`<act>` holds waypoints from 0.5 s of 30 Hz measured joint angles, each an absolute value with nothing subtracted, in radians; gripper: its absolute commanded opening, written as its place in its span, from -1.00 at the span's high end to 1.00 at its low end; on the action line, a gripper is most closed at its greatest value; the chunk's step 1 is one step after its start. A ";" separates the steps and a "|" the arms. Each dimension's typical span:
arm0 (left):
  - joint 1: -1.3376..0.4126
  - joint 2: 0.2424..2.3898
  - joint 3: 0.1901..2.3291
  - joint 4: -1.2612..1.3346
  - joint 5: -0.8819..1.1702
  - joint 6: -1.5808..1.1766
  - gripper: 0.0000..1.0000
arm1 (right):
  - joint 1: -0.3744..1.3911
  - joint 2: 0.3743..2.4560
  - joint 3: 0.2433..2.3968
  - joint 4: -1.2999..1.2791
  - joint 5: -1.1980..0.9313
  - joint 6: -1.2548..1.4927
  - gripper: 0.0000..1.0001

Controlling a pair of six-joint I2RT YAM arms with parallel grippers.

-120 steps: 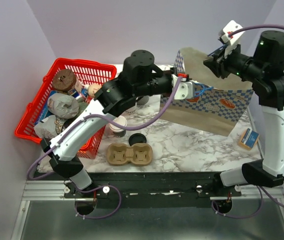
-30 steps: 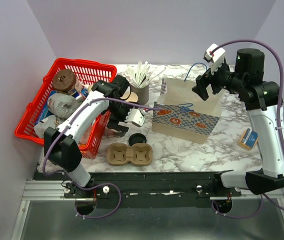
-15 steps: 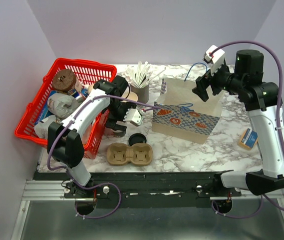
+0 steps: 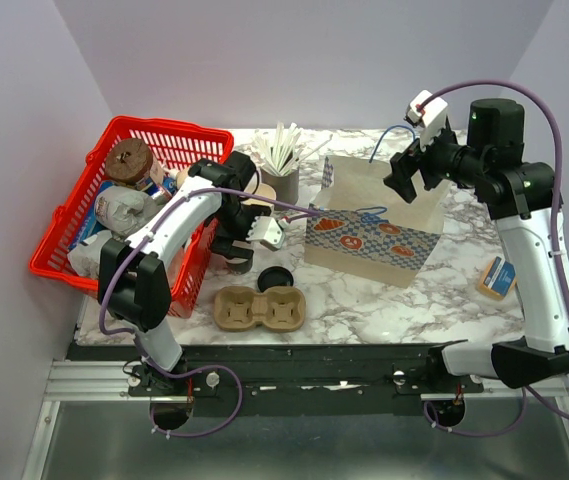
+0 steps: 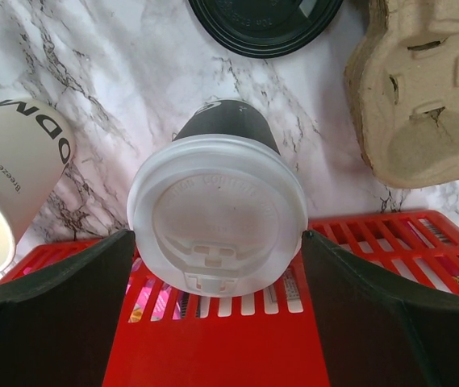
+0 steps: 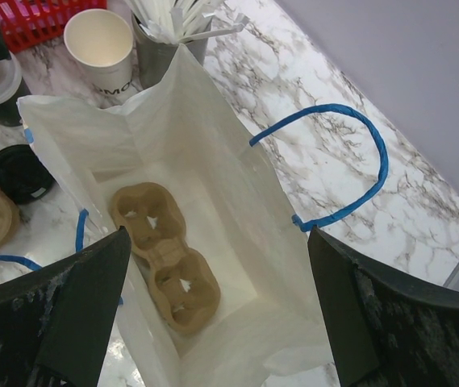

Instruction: Pack the takeout coffee

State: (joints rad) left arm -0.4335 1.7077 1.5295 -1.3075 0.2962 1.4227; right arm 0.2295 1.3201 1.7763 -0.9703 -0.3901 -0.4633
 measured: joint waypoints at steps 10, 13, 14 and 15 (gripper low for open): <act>-0.432 1.708 1.529 -1.303 0.298 1.414 -0.79 | 0.229 1.331 1.776 -0.970 -0.390 -0.463 -0.99; -0.431 1.708 1.524 -1.312 0.300 1.414 -0.84 | 0.229 1.333 1.776 -0.970 -0.390 -0.463 -0.99; -0.431 1.708 1.522 -1.315 0.300 1.414 -0.84 | 0.229 1.335 1.776 -0.970 -0.390 -0.463 -0.99; -0.431 1.708 1.520 -1.317 0.302 1.415 -0.84 | 0.229 1.337 1.776 -0.970 -0.390 -0.463 -0.99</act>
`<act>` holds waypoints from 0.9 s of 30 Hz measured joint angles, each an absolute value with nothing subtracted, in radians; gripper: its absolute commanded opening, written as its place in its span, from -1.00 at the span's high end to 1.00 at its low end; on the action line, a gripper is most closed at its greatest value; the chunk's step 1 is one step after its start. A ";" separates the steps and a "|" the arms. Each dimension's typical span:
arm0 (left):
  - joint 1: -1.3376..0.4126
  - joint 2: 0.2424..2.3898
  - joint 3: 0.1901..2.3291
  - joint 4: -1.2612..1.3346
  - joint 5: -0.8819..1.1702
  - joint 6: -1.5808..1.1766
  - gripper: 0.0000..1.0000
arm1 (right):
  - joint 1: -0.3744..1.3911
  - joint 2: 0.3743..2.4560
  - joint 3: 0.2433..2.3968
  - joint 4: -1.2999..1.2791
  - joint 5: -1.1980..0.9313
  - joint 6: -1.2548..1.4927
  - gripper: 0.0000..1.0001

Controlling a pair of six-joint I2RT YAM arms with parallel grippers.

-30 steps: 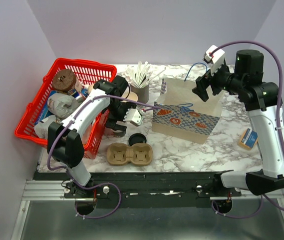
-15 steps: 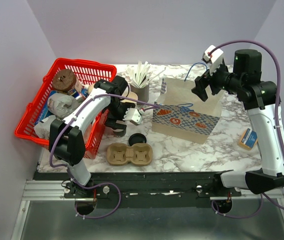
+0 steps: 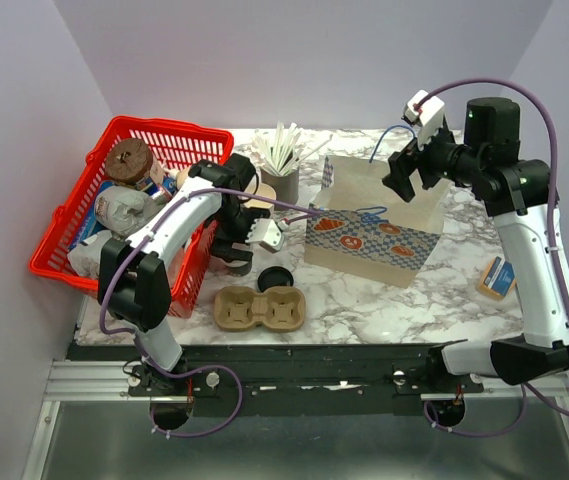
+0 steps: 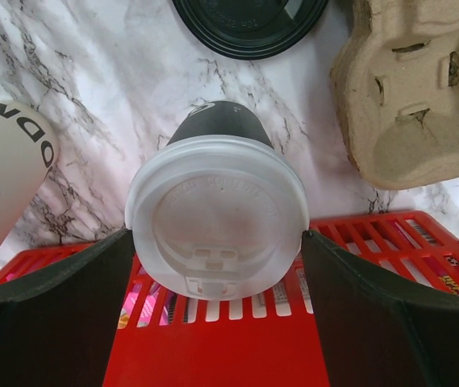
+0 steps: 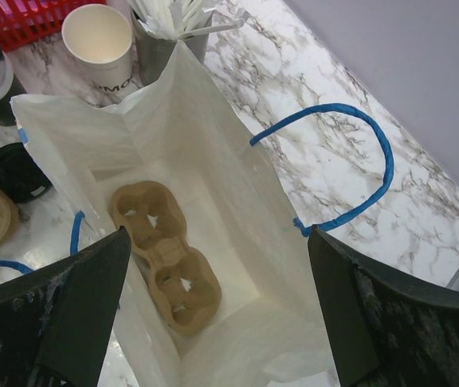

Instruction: Pack the takeout coffee

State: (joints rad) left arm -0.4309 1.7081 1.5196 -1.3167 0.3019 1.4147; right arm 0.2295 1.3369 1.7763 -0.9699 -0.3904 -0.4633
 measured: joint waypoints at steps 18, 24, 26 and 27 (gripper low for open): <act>-0.431 1.673 1.463 -1.278 0.304 1.417 -0.92 | 0.229 1.362 1.781 -0.969 -0.391 -0.463 -0.99; -0.431 1.653 1.443 -1.259 0.306 1.417 -0.93 | 0.229 1.379 1.795 -0.968 -0.392 -0.463 -0.99; -0.431 1.651 1.443 -1.255 0.307 1.417 -0.92 | 0.229 1.385 1.801 -0.966 -0.393 -0.463 -0.99; -0.431 1.651 1.443 -1.253 0.307 1.416 -0.91 | 0.229 1.388 1.803 -0.967 -0.395 -0.463 -0.99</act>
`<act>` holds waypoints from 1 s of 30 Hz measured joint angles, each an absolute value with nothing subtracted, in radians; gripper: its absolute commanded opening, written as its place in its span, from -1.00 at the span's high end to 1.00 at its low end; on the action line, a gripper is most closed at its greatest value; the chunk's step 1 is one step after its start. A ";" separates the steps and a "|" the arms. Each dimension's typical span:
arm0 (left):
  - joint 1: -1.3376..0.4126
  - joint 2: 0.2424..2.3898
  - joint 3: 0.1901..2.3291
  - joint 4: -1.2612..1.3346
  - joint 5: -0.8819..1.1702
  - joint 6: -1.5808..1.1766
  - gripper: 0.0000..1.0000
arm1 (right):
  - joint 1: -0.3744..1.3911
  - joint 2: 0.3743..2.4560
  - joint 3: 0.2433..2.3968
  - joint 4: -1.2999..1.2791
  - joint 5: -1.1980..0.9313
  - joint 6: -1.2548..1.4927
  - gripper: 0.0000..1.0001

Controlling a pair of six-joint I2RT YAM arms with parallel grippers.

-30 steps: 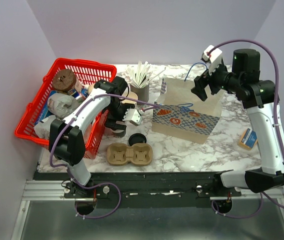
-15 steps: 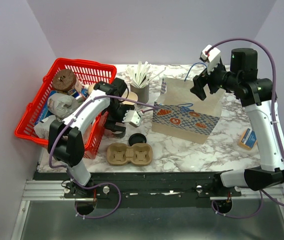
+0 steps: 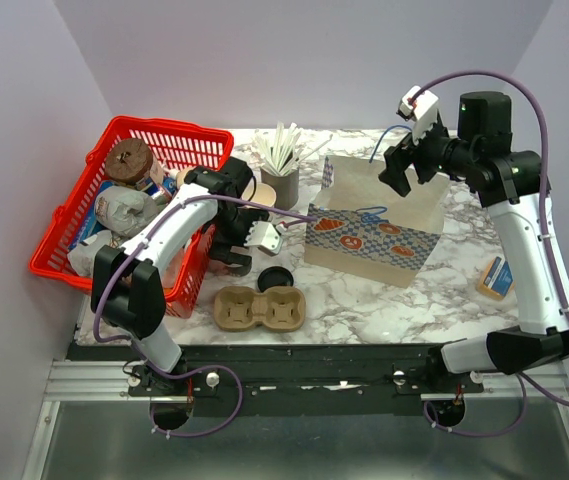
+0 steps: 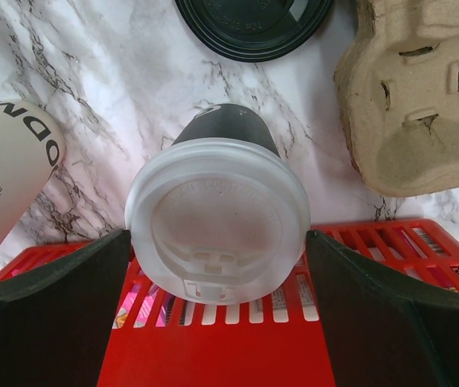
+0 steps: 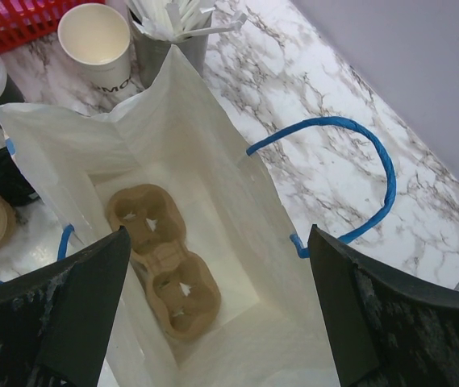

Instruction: Pack the takeout coffee

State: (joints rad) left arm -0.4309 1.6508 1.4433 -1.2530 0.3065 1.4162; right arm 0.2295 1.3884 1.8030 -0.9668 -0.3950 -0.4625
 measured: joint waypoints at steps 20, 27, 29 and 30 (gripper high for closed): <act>-0.431 1.578 1.373 -1.142 0.320 1.383 -0.94 | 0.229 1.411 1.815 -0.966 -0.414 -0.461 -0.99; -0.431 1.562 1.367 -1.129 0.327 1.379 -0.86 | 0.229 1.411 1.815 -0.966 -0.427 -0.456 -0.99; -0.431 1.563 1.368 -1.147 0.331 1.379 -0.86 | 0.229 1.411 1.815 -0.966 -0.430 -0.455 -0.99; -0.431 1.565 1.370 -1.161 0.334 1.379 -0.86 | 0.229 1.411 1.815 -0.966 -0.431 -0.453 -0.99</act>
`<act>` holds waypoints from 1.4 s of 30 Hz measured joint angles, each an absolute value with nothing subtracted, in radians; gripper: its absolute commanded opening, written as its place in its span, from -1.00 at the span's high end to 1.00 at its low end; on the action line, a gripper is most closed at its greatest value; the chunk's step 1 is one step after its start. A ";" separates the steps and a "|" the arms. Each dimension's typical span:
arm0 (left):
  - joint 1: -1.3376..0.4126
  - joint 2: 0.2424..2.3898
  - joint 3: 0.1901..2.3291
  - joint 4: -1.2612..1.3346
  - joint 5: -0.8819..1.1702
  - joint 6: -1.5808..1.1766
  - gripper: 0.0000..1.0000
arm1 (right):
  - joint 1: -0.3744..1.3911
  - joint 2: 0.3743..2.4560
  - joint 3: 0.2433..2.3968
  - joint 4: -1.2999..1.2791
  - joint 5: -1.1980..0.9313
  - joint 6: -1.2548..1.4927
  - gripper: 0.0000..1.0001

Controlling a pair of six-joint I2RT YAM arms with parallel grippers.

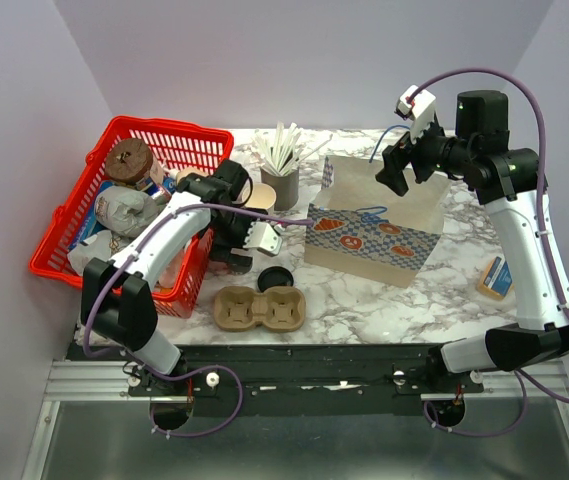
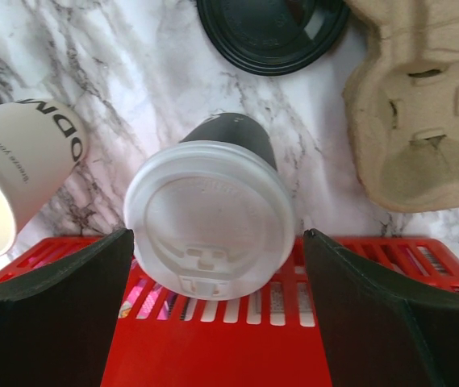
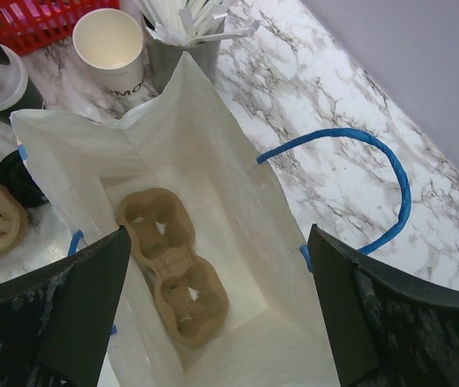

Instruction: Pack the takeout coffee

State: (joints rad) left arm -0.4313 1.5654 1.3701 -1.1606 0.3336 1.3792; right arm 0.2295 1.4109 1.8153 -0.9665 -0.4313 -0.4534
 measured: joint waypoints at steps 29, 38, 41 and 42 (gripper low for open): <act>-0.431 1.629 1.499 -1.283 0.379 1.364 -0.94 | 0.229 1.411 1.815 -0.966 -0.432 -0.453 -0.99; -0.431 1.633 1.454 -1.248 0.375 1.361 -0.95 | 0.229 1.409 1.814 -0.966 -0.432 -0.453 -0.99; -0.431 1.633 1.454 -1.238 0.374 1.359 -0.96 | 0.229 1.408 1.814 -0.966 -0.432 -0.453 -0.99; -0.431 1.634 1.454 -1.235 0.373 1.359 -0.95 | 0.229 1.408 1.814 -0.966 -0.432 -0.453 -0.99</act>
